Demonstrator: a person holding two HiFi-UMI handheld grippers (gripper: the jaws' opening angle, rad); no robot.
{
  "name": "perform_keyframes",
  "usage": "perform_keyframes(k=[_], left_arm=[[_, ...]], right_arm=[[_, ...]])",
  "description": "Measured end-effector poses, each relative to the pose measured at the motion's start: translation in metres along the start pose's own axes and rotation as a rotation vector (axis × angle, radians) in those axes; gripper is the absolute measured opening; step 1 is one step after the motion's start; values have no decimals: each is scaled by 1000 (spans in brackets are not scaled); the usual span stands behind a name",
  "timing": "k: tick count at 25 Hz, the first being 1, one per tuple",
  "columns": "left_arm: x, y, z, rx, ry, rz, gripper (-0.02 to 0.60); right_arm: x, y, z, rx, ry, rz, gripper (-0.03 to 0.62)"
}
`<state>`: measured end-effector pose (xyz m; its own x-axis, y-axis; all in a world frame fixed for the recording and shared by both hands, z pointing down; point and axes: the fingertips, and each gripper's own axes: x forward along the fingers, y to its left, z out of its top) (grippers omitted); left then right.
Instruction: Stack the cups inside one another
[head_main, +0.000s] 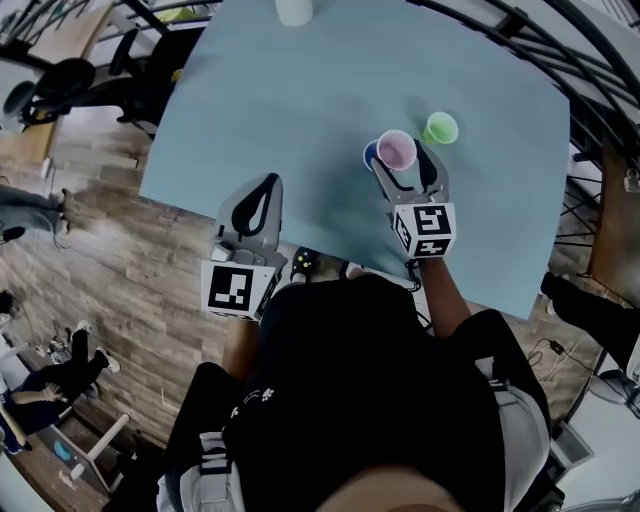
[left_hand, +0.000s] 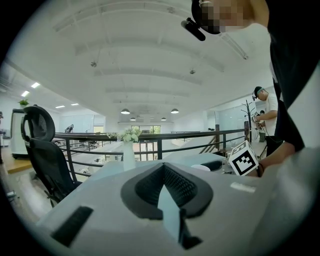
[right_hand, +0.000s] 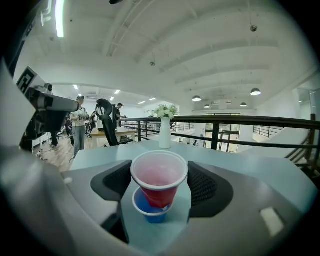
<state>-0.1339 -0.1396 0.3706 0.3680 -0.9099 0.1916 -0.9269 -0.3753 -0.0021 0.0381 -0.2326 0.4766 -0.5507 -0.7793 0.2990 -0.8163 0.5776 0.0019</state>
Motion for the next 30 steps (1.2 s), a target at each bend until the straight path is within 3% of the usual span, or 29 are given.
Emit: perform_keyframes(k=[14, 30], left_arm=[[-8, 11, -5, -17, 10, 43, -12], [-10, 9, 0, -16, 8, 38, -14]], right_arm=[[19, 12, -26, -8, 63, 36, 364], [27, 15, -56, -31, 139, 55, 367]])
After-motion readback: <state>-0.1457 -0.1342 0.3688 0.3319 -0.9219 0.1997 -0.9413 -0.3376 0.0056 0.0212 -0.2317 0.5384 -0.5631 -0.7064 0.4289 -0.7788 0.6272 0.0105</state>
